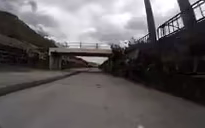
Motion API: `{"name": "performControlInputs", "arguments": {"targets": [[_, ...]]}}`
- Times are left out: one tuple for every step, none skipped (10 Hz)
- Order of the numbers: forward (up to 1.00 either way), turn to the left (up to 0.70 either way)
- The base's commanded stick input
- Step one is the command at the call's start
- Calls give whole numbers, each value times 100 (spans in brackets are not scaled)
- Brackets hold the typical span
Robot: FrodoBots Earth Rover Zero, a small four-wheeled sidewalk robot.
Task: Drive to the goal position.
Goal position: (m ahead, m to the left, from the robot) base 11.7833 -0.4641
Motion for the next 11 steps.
{"name": "performControlInputs", "arguments": {"targets": [[100, 0], [100, 0], [100, 0], [100, 0], [100, 0], [100, 0], [100, 0], [100, 0], [100, 0], [100, 0], [100, 0]]}}
